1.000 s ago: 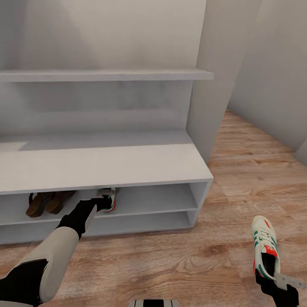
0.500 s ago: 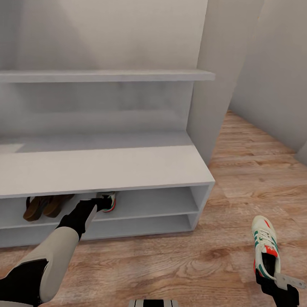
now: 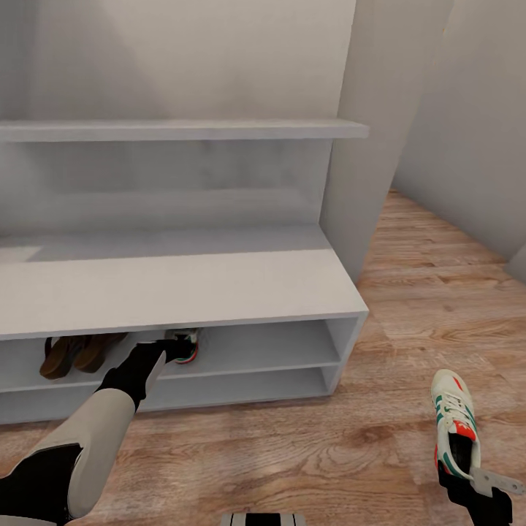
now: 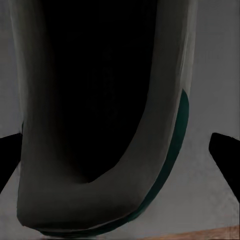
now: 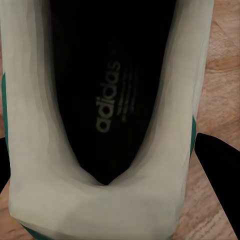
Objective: Pick up the two gym shoes and the two sandals from the corridor floor and place them onto the hallstand (shoe rack) in the corridor, making sure they are on the rack and not on the floor. Arrange them so the two gym shoes are next to each other and the two sandals are next to each other.
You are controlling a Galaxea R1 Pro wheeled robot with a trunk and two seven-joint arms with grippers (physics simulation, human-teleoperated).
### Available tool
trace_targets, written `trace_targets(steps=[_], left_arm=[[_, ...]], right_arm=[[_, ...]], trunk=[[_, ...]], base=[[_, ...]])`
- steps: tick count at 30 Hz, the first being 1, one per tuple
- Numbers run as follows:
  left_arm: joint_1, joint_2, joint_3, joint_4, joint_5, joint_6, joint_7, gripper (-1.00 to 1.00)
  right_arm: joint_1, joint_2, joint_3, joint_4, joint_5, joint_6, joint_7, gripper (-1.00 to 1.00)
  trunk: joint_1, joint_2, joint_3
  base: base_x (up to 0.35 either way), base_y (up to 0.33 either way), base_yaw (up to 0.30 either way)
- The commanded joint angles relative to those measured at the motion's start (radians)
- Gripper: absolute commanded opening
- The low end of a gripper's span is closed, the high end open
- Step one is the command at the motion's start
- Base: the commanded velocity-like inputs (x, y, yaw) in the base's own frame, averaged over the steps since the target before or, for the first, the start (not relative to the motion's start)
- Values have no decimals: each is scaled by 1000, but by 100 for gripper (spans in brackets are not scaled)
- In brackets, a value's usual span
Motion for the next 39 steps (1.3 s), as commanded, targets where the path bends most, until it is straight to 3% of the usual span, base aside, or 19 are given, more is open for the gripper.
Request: trace_targets(steps=[1,16,39], left_arm=[[0,-1,8,-2,-11,5,-9,100],[1,-1,7,-2,-11,1,-10,100],[10,6,8,-4,-10,-4,-11,100]], right_arm=[[-1,1,-8,0,5,-5,9,-100],[-1,1,-8,0,5,-5,9,-100],[-1,1,-8,0,5,-5,9,-100]], trunk=[[0,0,-1],[0,0,-1],[0,0,-1]], base=[[0,0,0],[-31,0,0],[-320,0,0]])
